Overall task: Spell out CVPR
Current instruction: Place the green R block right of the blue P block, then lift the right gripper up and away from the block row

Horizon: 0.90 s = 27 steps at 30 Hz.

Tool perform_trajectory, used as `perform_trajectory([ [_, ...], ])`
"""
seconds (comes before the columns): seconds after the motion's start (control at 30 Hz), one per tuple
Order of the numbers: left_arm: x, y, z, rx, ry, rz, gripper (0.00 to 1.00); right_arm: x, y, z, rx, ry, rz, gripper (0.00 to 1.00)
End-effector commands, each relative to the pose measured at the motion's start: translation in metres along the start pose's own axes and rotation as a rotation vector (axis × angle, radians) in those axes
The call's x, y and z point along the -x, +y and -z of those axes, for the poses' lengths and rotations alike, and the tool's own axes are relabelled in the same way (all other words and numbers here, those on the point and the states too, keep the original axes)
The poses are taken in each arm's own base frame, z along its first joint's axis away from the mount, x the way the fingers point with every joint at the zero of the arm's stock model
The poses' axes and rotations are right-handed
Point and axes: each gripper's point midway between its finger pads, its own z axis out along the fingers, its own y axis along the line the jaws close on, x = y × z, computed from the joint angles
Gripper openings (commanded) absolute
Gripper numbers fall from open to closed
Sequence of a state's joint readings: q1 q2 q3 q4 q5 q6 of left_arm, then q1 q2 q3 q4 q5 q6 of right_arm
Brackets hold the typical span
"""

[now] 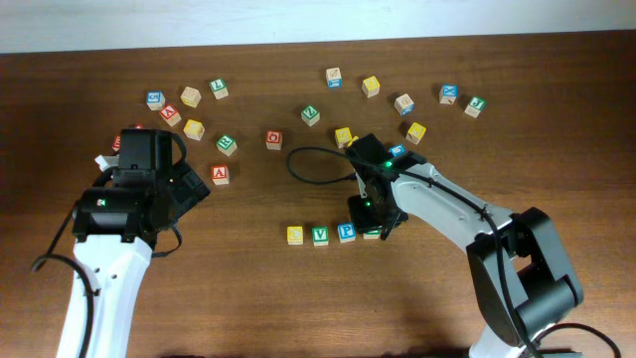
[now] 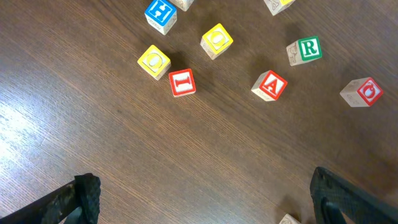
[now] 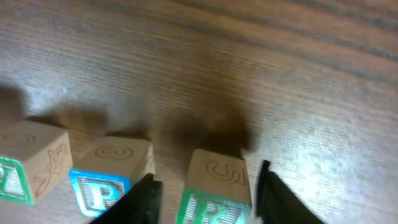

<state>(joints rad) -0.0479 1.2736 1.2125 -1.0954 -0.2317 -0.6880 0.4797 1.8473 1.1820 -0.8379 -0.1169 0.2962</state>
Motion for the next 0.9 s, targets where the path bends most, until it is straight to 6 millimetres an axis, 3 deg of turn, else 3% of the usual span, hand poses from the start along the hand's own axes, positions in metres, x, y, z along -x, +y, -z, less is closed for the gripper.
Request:
perform_trajectory([
  [0.0, 0.001, 0.000, 0.000, -0.003, -0.001, -0.007, 0.99, 0.015, 0.010, 0.020, 0.020, -0.033, 0.008, 0.47],
  [0.17, 0.001, 0.000, 0.000, -0.003, -0.001, -0.007, 0.99, 0.034, 0.018, 0.068, 0.022, -0.066, 0.004, 0.67],
  [0.27, 0.001, 0.000, 0.000, -0.002, -0.001, -0.006, 0.99, 0.033, 0.007, 0.122, 0.025, -0.095, -0.035, 0.81],
  [0.4, 0.001, 0.000, 0.000, -0.003, -0.001, -0.007, 0.99, 0.010, -0.039, 0.176, 0.022, -0.149, -0.169, 0.87],
  [0.47, 0.001, 0.000, 0.000, -0.003, -0.001, -0.007, 0.99, -0.013, -0.069, 0.198, 0.008, -0.148, -0.259, 0.89],
  [0.57, 0.001, 0.000, 0.000, -0.003, -0.001, -0.007, 0.99, -0.030, -0.093, 0.205, -0.029, -0.125, -0.334, 0.98],
  [0.7, 0.001, 0.000, 0.000, -0.003, -0.001, -0.007, 0.99, -0.043, -0.104, 0.178, -0.056, -0.046, -0.363, 0.98],
  [0.73, 0.001, 0.000, 0.000, -0.003, -0.001, -0.007, 0.99, -0.045, -0.105, 0.171, -0.058, -0.030, -0.365, 0.93],
  [0.83, 0.001, 0.000, 0.000, -0.003, -0.001, -0.007, 0.99, -0.043, -0.108, 0.159, -0.063, -0.031, -0.365, 0.64],
  [0.87, 0.001, 0.000, 0.000, -0.003, -0.001, -0.007, 0.99, -0.040, -0.110, 0.156, -0.068, -0.046, -0.364, 0.64],
])
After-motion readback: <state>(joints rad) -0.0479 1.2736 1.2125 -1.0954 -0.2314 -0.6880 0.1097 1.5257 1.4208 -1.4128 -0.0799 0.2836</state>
